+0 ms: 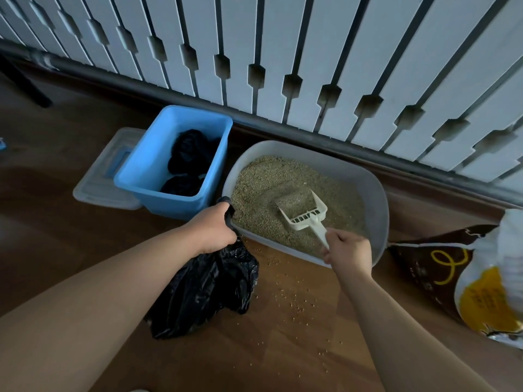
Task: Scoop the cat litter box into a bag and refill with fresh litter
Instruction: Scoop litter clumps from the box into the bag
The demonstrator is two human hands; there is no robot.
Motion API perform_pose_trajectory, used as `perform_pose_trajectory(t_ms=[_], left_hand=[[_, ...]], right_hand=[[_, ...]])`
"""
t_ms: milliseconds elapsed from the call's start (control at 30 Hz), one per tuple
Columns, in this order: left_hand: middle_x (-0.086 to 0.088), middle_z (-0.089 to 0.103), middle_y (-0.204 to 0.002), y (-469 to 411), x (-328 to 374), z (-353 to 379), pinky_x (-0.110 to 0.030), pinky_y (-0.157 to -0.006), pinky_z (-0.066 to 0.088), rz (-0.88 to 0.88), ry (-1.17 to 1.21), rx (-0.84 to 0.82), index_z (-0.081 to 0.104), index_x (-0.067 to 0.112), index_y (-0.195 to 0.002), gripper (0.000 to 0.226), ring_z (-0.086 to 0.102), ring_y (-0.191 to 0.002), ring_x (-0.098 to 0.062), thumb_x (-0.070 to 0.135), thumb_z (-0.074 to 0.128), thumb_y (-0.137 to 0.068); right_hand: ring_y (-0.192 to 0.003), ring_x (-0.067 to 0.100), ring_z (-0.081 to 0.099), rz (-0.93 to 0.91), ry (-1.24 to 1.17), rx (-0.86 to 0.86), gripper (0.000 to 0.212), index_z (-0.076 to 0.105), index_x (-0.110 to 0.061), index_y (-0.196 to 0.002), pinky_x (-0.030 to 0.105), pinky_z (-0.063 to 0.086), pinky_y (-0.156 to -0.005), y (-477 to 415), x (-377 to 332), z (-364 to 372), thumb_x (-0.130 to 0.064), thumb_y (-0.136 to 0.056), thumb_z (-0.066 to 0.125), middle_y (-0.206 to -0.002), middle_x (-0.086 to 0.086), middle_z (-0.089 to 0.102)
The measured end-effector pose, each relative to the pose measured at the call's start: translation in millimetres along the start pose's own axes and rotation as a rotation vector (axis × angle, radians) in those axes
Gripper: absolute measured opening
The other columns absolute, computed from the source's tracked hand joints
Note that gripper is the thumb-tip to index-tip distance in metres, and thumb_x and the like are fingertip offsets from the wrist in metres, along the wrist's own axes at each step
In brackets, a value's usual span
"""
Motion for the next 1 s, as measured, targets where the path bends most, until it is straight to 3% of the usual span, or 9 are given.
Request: perform_pose_trajectory(t_ms=[67,200,333,433,600,667,767,900,1000], left_hand=[[-0.004,0.05,-0.09,0.5,3.1,0.1,-0.024,-0.047,0.037,0.009,0.005,0.003,0.018,0.024,-0.153,0.08,0.049,-0.059,-0.013,0.006,0.056,-0.084],[-0.005,0.051,-0.085,3.3,5.4,0.9,-0.025,-0.047,0.036,0.006,0.022,-0.008,0.014,0.022,-0.154,0.082,0.047,-0.059,-0.014,0.005,0.055,-0.085],[-0.003,0.049,-0.087,4.2,1.3,-4.2,-0.024,-0.048,0.037,0.005,0.018,0.008,0.016,0.022,-0.153,0.08,0.048,-0.061,-0.013,0.007,0.056,-0.085],[-0.005,0.051,-0.102,3.9,-5.6,-9.0,-0.023,-0.048,0.038,-0.003,0.035,0.017,0.014,0.024,-0.154,0.082,0.05,-0.063,-0.012,0.007,0.056,-0.085],[-0.006,0.054,-0.111,0.0,-18.7,-14.3,-0.023,-0.053,0.044,-0.001,0.067,0.035,0.018,0.022,-0.153,0.081,0.055,-0.068,-0.012,0.006,0.058,-0.084],[-0.007,0.053,-0.121,-2.6,-21.6,-15.1,-0.023,-0.058,0.046,0.002,0.064,0.034,0.018,0.023,-0.153,0.082,0.057,-0.075,-0.012,0.007,0.059,-0.083],[-0.007,0.054,-0.124,-9.9,-26.3,-16.8,-0.026,-0.066,0.051,0.012,0.075,0.025,0.022,0.023,-0.152,0.082,0.059,-0.085,-0.013,0.009,0.06,-0.081],[-0.006,0.054,-0.125,-16.3,-29.9,-19.7,-0.031,-0.077,0.054,0.005,0.091,0.011,0.023,0.024,-0.152,0.085,0.059,-0.087,-0.012,0.008,0.062,-0.078],[-0.005,0.056,-0.118,-18.3,-31.8,-23.3,-0.027,-0.071,0.051,0.008,0.099,0.013,0.024,0.02,-0.151,0.082,0.058,-0.087,-0.012,0.008,0.063,-0.08]], right_hand=[[-0.051,0.019,0.054,-0.028,-0.001,-0.007,0.039,0.066,-0.02,-0.057,0.034,0.047,-0.056,1.6,-4.4,-2.1,-0.013,-0.093,0.054,-0.055,0.007,0.065],[-0.049,0.018,0.054,-0.089,0.02,-0.015,0.026,0.069,0.003,-0.079,0.037,0.051,-0.057,2.8,-14.9,-0.7,-0.012,-0.093,0.053,-0.059,0.013,0.067],[-0.051,0.022,0.055,-0.085,0.017,-0.041,0.023,0.068,-0.002,-0.076,0.045,0.056,-0.061,0.7,-18.7,6.7,-0.012,-0.092,0.054,-0.055,0.008,0.066],[-0.052,0.022,0.056,-0.088,0.025,-0.07,0.025,0.069,-0.004,-0.075,0.047,0.057,-0.064,0.3,-24.0,18.5,-0.012,-0.092,0.053,-0.056,0.008,0.067],[-0.053,0.022,0.051,-0.123,0.116,-0.088,0.025,0.069,0.003,-0.086,0.035,0.048,-0.053,-7.2,-37.3,52.1,-0.011,-0.089,0.048,-0.071,0.022,0.069],[-0.053,0.021,0.05,-0.119,0.174,-0.076,0.029,0.07,-0.001,-0.076,0.031,0.044,-0.053,-12.5,-40.5,63.9,-0.012,-0.089,0.047,-0.067,0.021,0.067],[-0.047,0.021,0.045,-0.103,0.254,-0.051,0.04,0.05,-0.013,-0.051,0.022,0.037,-0.049,-18.1,-47.2,79.7,-0.011,-0.091,0.045,-0.052,0.006,0.054],[-0.041,0.015,0.03,-0.1,0.312,-0.051,0.042,0.039,-0.017,-0.049,0.018,0.022,-0.043,-18.5,-56.2,97.7,-0.007,-0.09,0.042,-0.047,0.0,0.039],[-0.042,0.015,0.028,-0.105,0.238,-0.058,0.043,0.035,-0.016,-0.048,0.019,0.021,-0.045,-21.1,-57.1,112.2,-0.004,-0.088,0.042,-0.046,0.0,0.037]])
Point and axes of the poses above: each hand's wrist, its own y-axis away from the middle knuckle, its own z-axis out of the palm, x = y × z, the point moved 5 cm from there along -y, towards the middle knuckle
